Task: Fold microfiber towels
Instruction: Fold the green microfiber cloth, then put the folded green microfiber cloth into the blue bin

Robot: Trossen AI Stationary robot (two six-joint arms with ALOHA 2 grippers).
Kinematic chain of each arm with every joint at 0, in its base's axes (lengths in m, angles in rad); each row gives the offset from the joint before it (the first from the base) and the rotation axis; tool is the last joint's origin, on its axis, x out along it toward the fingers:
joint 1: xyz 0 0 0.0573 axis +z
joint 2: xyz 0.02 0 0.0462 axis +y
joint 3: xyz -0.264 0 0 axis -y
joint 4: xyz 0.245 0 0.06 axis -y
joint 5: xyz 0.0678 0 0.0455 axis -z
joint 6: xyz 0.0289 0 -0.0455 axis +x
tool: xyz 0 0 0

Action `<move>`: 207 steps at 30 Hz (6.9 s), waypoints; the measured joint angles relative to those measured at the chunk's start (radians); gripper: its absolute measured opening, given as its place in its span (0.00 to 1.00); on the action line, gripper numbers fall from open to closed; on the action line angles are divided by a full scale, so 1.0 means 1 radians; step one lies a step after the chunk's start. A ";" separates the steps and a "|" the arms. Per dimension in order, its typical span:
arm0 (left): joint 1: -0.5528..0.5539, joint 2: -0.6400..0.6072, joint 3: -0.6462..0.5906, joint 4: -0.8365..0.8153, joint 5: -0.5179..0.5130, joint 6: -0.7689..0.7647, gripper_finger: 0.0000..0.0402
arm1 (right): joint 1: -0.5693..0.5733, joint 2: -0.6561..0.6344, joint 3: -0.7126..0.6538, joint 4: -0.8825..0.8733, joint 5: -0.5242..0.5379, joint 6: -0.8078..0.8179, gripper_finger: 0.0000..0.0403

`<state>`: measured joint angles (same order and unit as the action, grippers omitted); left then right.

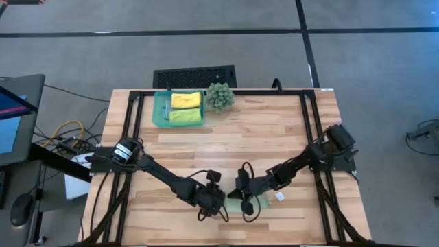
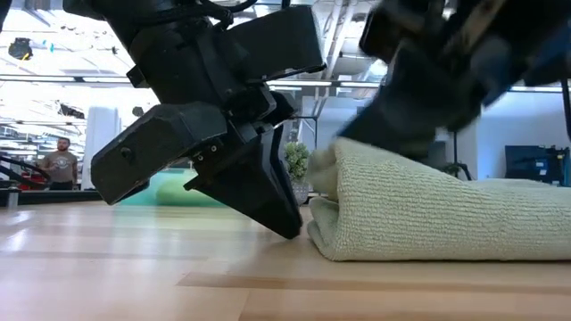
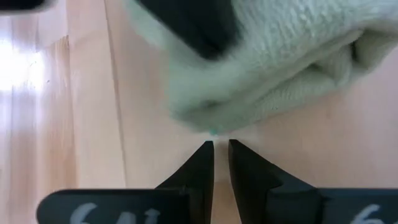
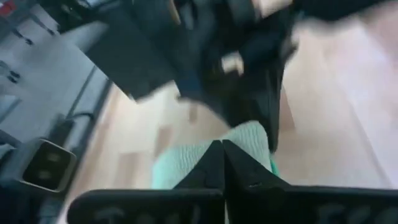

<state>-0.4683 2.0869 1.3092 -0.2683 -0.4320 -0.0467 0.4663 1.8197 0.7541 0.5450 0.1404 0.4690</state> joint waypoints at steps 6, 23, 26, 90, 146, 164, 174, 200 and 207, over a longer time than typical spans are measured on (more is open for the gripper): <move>-0.037 -0.078 0.003 -0.203 -0.130 -0.068 0.10 | -0.019 0.090 0.004 0.025 -0.005 0.074 0.07; -0.065 -0.169 -0.089 0.213 -0.180 0.011 0.10 | 0.131 -0.297 0.006 -0.415 0.306 0.059 0.04; -0.037 -0.169 -0.143 0.270 -0.159 0.004 0.10 | 0.202 -0.298 0.006 -0.595 0.393 0.216 0.06; 0.024 -0.039 -0.152 0.399 0.294 -0.121 0.10 | -0.116 -0.130 0.006 -0.544 -0.203 0.045 0.74; -0.727 -0.092 0.223 -1.302 -0.691 -1.520 0.10 | -0.211 -0.156 0.491 -0.864 -0.247 -0.501 0.06; -0.777 -0.231 0.223 -1.303 -0.550 -1.663 0.10 | -0.727 0.216 1.198 -1.073 -0.417 -1.063 0.06; -0.777 -0.249 0.223 -1.301 -0.623 -1.724 0.10 | -0.921 0.588 1.521 -0.980 -0.710 -1.094 0.07; -0.625 -0.255 0.223 -1.303 -0.785 -1.528 0.10 | -0.991 0.739 1.602 -1.288 -0.858 -1.253 0.08; -0.620 -0.255 0.223 -1.303 -0.784 -1.524 0.10 | -0.991 0.730 1.602 -1.264 -0.832 -1.256 0.11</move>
<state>-1.0882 1.8317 1.5326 -1.5710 -1.2163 -1.5707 -0.5251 2.5500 2.3566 -0.7192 -0.6916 -0.7871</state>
